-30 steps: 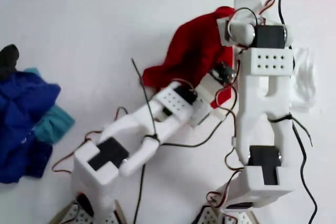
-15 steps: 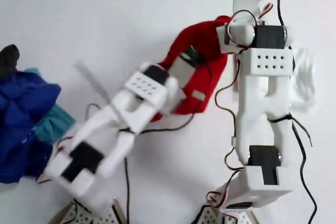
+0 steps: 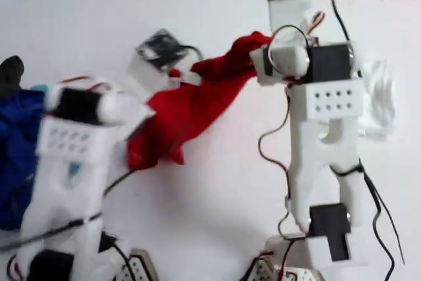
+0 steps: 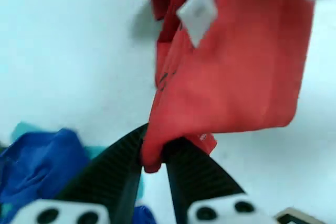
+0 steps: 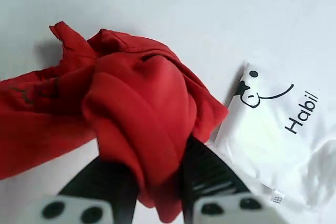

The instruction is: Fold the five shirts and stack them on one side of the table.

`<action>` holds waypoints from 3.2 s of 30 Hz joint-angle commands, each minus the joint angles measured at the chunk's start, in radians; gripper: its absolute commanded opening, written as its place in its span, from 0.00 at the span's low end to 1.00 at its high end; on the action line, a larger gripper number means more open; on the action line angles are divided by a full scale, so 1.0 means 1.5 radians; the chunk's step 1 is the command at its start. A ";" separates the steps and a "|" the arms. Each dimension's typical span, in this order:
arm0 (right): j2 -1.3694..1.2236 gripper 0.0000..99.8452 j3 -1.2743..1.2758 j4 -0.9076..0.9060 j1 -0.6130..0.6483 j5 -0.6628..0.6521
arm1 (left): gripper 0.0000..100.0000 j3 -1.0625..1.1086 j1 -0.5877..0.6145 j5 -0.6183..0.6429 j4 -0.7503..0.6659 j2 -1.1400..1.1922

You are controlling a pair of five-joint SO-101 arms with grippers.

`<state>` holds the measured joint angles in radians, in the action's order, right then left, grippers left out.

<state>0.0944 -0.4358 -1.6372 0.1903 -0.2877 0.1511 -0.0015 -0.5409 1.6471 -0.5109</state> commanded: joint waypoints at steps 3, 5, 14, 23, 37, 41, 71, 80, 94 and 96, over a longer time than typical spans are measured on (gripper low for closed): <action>0.052 0.02 0.119 0.011 -0.016 0.005 | 0.03 -0.021 0.106 -0.058 0.025 -0.085; 0.052 0.02 0.202 0.039 -0.010 0.005 | 0.03 -0.021 0.114 -0.059 0.039 -0.086; 0.062 0.07 0.548 0.253 0.064 0.004 | 0.03 0.238 0.099 -0.055 -0.078 -0.090; 0.155 0.16 0.570 0.214 0.114 0.000 | 0.03 0.383 0.142 -0.061 -0.188 -0.091; 0.229 0.25 0.517 0.267 0.117 0.088 | 0.03 0.381 0.189 -0.095 -0.191 -0.091; 0.060 0.28 0.459 0.311 0.119 0.108 | 0.03 0.385 0.190 -0.094 -0.187 -0.091; -0.623 0.00 -0.183 0.182 0.151 0.113 | 0.03 0.386 0.190 -0.092 -0.186 -0.091; -0.634 0.02 -0.298 0.181 0.038 0.107 | 0.03 0.378 0.190 -0.095 -0.195 -0.091; -0.640 0.02 -0.481 0.225 -0.143 0.106 | 0.03 0.286 0.189 -0.093 -0.386 -0.086; -0.642 0.02 -0.478 0.260 -0.151 0.106 | 0.03 0.311 0.189 -0.093 -0.434 -0.086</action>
<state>-0.8753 -1.1047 -1.3119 -0.0092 -0.1266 0.6068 0.2731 -0.6805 1.0917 -0.6229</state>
